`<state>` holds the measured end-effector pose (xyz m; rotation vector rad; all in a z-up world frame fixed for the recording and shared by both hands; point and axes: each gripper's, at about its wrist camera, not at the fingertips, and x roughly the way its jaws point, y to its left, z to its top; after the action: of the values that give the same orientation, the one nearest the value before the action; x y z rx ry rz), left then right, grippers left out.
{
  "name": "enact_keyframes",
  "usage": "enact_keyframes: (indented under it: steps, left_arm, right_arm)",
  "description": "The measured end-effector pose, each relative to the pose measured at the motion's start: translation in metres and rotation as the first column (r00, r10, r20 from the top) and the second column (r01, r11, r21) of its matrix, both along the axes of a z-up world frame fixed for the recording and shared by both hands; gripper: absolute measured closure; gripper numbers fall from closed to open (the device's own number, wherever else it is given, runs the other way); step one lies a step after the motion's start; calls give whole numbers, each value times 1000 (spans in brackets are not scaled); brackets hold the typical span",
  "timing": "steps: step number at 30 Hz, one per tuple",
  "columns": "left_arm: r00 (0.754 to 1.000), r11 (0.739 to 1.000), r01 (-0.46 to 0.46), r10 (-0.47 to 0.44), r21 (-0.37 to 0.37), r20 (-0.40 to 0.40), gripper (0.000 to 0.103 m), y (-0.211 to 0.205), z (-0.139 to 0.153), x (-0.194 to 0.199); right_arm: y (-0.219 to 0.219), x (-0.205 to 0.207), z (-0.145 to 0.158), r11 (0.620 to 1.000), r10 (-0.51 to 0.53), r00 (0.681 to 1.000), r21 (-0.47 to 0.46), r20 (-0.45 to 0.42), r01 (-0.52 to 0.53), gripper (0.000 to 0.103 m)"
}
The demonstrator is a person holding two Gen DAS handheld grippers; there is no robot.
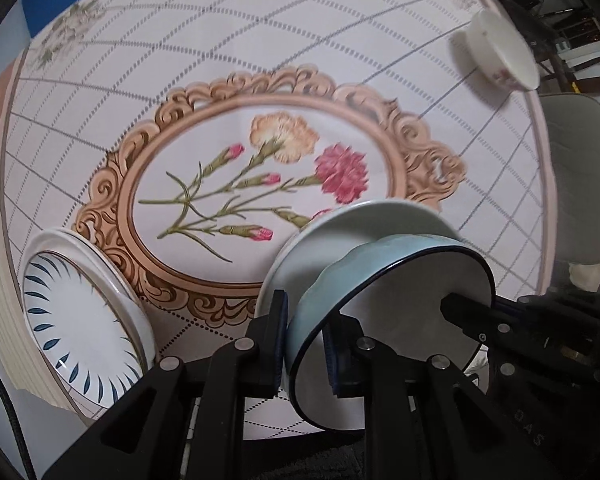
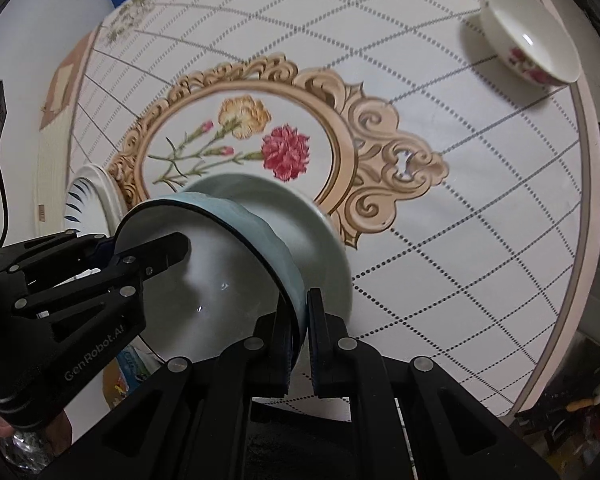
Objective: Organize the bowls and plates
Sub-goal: 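Carry the teal-rimmed bowl with both grippers and lower it into the floral bowl, then open both grippers and withdraw from the nested bowls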
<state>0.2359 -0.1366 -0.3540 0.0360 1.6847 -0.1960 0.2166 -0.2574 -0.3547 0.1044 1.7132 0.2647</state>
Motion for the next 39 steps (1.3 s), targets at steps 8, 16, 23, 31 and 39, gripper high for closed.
enact_keyframes:
  steps: [8,16,23,31,39]
  left_arm:
    - [998,997,59,-59,42,-8,87,-14,-18,-1]
    - [994,990,106,-104,98,-28,86,-26,-22,-6]
    - [995,992,96,-92,78,-47,74,-26,-16,-7]
    - [997,995,71,-72,70,1,55,-14,12,-8]
    - [984,1000,4,-9,27,179,7,-2,62,34]
  right_arm:
    - [1,0,-26,999,0,1000,-38,-29,-1,95]
    - [-2,5,-30,999,-32,997,-41,-70,29,93]
    - [-3,12,-17,998,-44,996,-43,-78,41,75]
    - [-12,12,13,996,-21,1000,-85,-19,19,44]
    - [-77,33,59,989,-138,983,-36,119,143,0]
